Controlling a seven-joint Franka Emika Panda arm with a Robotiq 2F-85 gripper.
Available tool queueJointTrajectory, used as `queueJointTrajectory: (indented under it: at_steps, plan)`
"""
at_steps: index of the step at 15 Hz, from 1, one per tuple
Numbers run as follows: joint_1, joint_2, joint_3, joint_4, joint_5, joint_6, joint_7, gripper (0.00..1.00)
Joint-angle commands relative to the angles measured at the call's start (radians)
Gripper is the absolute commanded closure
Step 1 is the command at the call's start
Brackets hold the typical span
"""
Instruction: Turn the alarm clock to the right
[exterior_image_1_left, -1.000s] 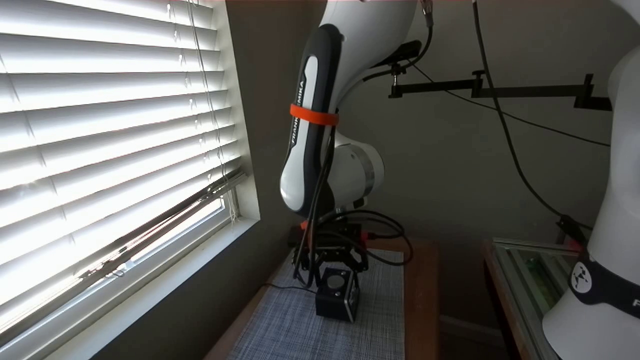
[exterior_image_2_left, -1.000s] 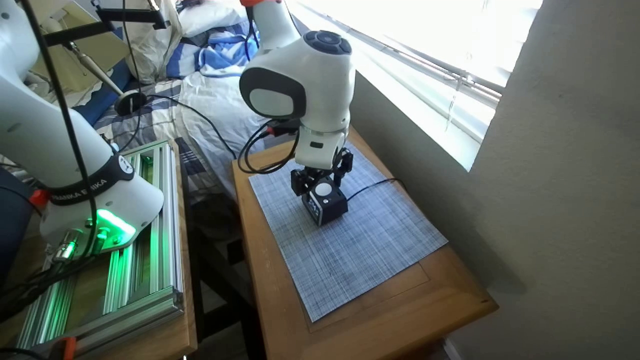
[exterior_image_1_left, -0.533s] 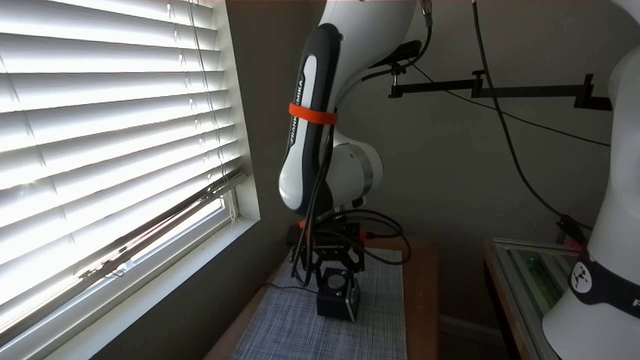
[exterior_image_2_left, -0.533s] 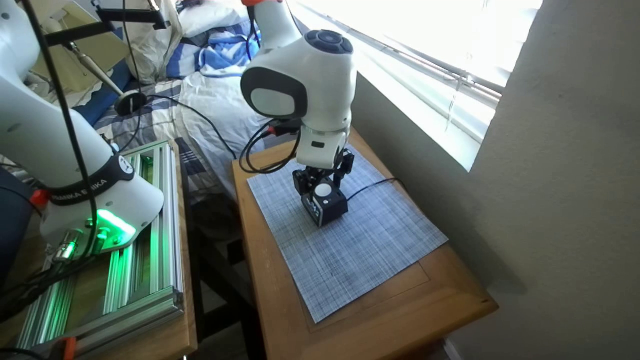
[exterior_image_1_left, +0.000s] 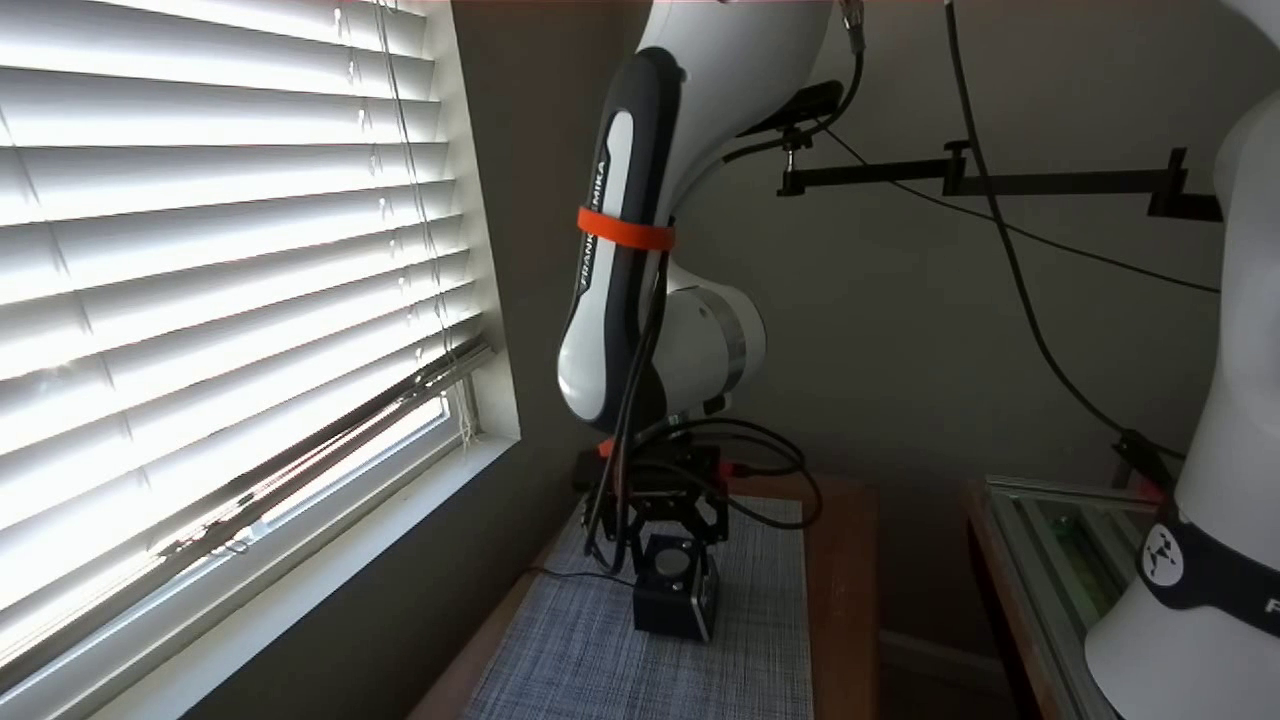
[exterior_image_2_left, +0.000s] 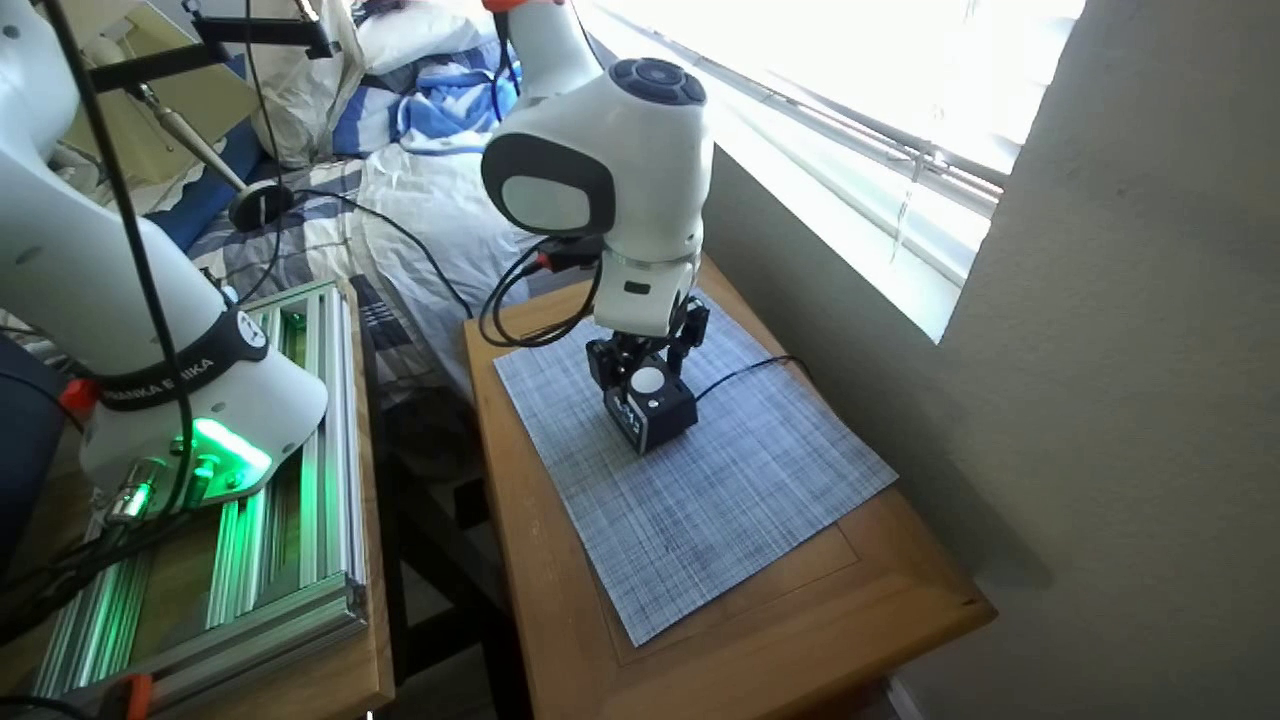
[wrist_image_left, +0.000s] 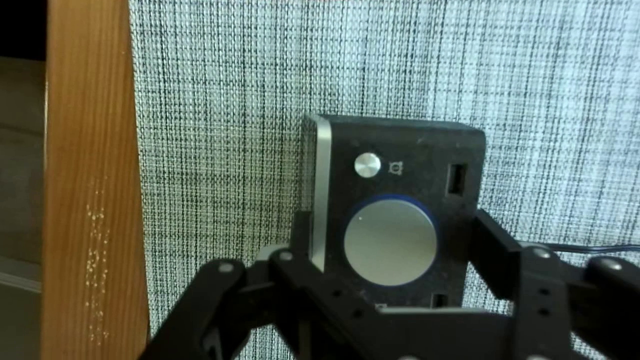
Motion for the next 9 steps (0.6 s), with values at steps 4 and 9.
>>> queueJointTrajectory:
  at_steps: [4, 9]
  plan:
    - [0.128, -0.021, -0.123, -0.020, -0.151, 0.012, -0.008, 0.48]
    - [0.164, -0.052, -0.151, -0.029, -0.245, -0.007, -0.066, 0.48]
